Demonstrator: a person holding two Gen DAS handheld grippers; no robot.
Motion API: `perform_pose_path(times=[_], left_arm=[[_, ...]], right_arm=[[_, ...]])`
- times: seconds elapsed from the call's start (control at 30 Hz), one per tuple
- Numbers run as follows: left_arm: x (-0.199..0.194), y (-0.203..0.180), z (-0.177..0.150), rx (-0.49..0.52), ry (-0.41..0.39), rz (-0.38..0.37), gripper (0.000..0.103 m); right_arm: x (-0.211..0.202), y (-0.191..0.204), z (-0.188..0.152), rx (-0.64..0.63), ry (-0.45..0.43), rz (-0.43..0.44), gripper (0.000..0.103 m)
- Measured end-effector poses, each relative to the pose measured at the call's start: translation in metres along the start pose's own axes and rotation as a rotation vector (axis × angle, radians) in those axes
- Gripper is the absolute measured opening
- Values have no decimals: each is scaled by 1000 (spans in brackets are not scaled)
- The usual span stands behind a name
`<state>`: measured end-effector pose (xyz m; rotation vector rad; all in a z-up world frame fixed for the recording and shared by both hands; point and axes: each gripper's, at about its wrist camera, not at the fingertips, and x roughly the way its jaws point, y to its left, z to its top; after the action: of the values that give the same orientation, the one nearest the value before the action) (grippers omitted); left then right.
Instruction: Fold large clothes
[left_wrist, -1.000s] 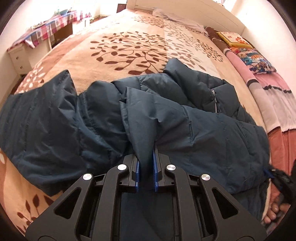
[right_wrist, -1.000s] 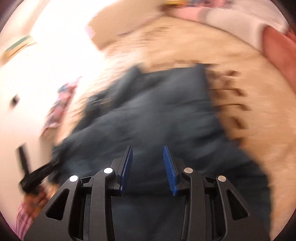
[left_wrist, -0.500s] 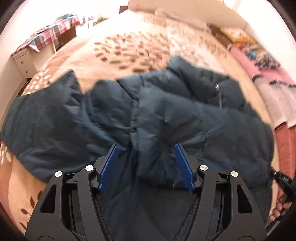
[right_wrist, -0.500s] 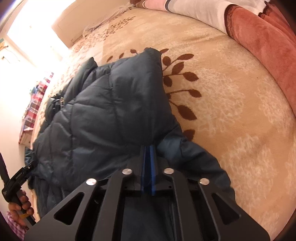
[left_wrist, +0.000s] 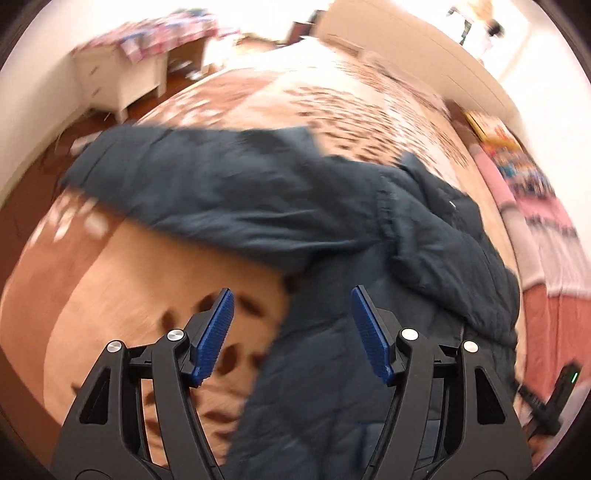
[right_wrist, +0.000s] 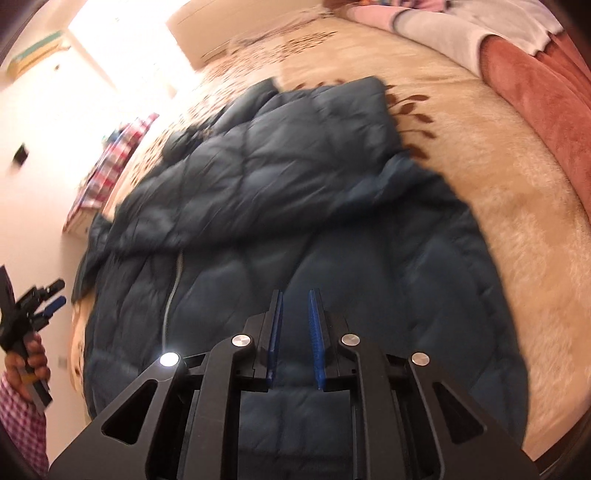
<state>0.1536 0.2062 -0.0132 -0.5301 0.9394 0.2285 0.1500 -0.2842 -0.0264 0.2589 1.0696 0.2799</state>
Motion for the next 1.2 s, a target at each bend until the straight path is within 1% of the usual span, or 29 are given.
perform_pose_path(times=[0.07, 0.17, 0.23, 0.3, 0.4, 0.5, 0.53, 0.6, 0.73, 0.83, 0.97, 1.0, 1.03, 1.07, 1.1, 1.13, 1.17, 1.2], left_arm=[[0, 30, -1, -99, -3, 2, 65], [1, 78, 3, -277, -23, -14, 65], [5, 99, 8, -364, -36, -23, 66], [11, 126, 16, -476, -52, -45, 67], [24, 157, 29, -611, -73, -78, 68], [36, 176, 41, -694, -97, -104, 68], [41, 184, 45, -727, -107, -129, 68], [50, 192, 50, -778, -112, -152, 68], [77, 204, 53, -897, -90, -235, 68], [95, 206, 56, -946, -82, -298, 68], [111, 208, 65, -999, -100, -327, 67], [111, 209, 68, -999, -102, -331, 64], [115, 209, 73, -986, -103, -331, 45], [120, 209, 76, -978, -88, -326, 23], [123, 211, 77, -980, -72, -315, 14], [126, 212, 78, -988, -66, -312, 8], [125, 214, 78, -988, -74, -314, 5], [123, 211, 80, -970, -91, -311, 4]], right_arm=[[7, 17, -5, -29, 28, 23, 17], [17, 40, -8, -72, 51, 25, 17], [22, 56, -8, -96, 58, 34, 17], [25, 72, -10, -119, 65, 52, 17], [28, 84, -12, -146, 71, 57, 17], [29, 99, -15, -200, 78, 52, 17], [30, 102, -15, -210, 79, 51, 17], [31, 107, -16, -221, 87, 56, 17], [36, 113, -17, -229, 105, 61, 17], [39, 118, -18, -237, 112, 64, 17], [40, 120, -20, -244, 113, 64, 17], [40, 120, -20, -242, 113, 66, 17], [40, 119, -20, -239, 114, 67, 17], [41, 119, -21, -237, 115, 68, 17], [41, 119, -21, -235, 115, 67, 17], [41, 118, -21, -232, 115, 67, 17], [41, 117, -22, -231, 115, 67, 17], [40, 117, -22, -230, 114, 66, 17]])
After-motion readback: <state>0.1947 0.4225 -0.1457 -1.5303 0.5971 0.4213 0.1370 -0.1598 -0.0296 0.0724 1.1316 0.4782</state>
